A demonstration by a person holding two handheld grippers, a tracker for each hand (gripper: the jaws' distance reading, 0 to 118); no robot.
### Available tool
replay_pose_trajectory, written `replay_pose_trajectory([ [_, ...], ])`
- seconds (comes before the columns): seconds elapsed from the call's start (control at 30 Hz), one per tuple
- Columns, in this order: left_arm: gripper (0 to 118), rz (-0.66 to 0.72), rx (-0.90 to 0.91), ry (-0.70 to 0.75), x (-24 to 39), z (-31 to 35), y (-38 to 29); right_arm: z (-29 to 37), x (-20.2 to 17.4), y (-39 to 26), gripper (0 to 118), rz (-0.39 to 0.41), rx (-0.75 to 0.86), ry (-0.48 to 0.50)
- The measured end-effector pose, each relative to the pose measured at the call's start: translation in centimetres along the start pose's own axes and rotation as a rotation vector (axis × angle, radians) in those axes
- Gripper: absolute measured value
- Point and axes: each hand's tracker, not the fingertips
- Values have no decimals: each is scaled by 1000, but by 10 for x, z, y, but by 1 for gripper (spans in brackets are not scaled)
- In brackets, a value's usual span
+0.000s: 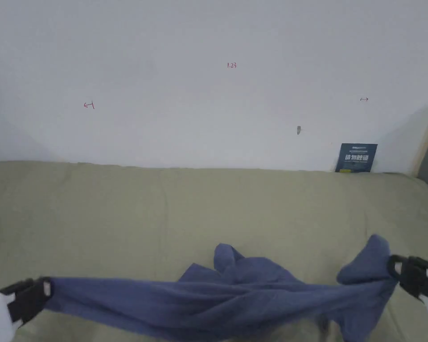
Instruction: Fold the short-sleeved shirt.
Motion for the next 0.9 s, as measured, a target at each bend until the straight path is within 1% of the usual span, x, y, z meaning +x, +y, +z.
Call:
replay_pose_trajectory([
  [0.07,5,62,-137,-10,-19,13,-46,14,15,-53,0,-44,-105,-14],
  [0.1,5,61,-165,41,-28,14,-60,18,20,-74,0,-45,-145,-25],
  [0.13,5,14,-229,83,-40,14,-80,21,25,-98,0,-24,-198,-59],
  [0.2,5,15,-303,144,-55,9,-105,19,37,-135,0,-16,-274,-97],
  [0.23,5,14,-360,123,-61,4,-119,15,40,-150,0,14,-320,-112],
  [0.3,5,37,-385,133,-71,-4,-136,10,48,-167,1,3,-328,-140],
  [0.33,15,48,-383,132,-74,-7,-139,10,52,-171,16,-27,-317,-140],
  [0.37,46,48,-374,112,-77,-8,-141,9,55,-171,52,-37,-308,-144],
  [0.4,91,21,-364,126,-76,-7,-139,9,56,-171,92,-46,-282,-162],
  [0.43,118,-21,-370,178,-80,-5,-138,16,55,-169,118,-53,-259,-156],
  [0.47,116,-61,-354,212,-77,6,-136,26,53,-165,117,-55,-228,-119],
  [0.5,115,-100,-251,181,-73,31,-134,40,48,-161,117,-37,-177,-88],
  [0.53,118,-144,-184,165,-67,52,-129,50,39,-153,117,17,-155,-72],
  [0.57,118,-192,-197,189,-52,62,-134,64,29,-149,117,58,-156,-56],
  [0.6,118,-216,-169,198,-48,77,-136,77,20,-147,117,86,-142,-42],
  [0.67,118,-245,-89,164,-45,108,-142,98,2,-146,117,118,-93,-6],
  [0.7,118,-247,-74,175,-38,117,-145,107,-8,-149,117,126,-73,-2],
  [0.77,118,-236,-95,180,-47,130,-151,125,-24,-155,117,118,-46,53],
  [0.8,118,-196,-159,165,-54,130,-151,127,-29,-156,116,96,-58,87],
  [0.83,116,-130,-235,128,-60,128,-153,129,-34,-160,99,85,-63,89],
  [0.87,97,-104,-221,106,-67,129,-156,128,-41,-163,53,84,-64,65],
  [0.9,40,-153,-162,166,-70,130,-156,125,-47,-167,0,97,-84,3],
])
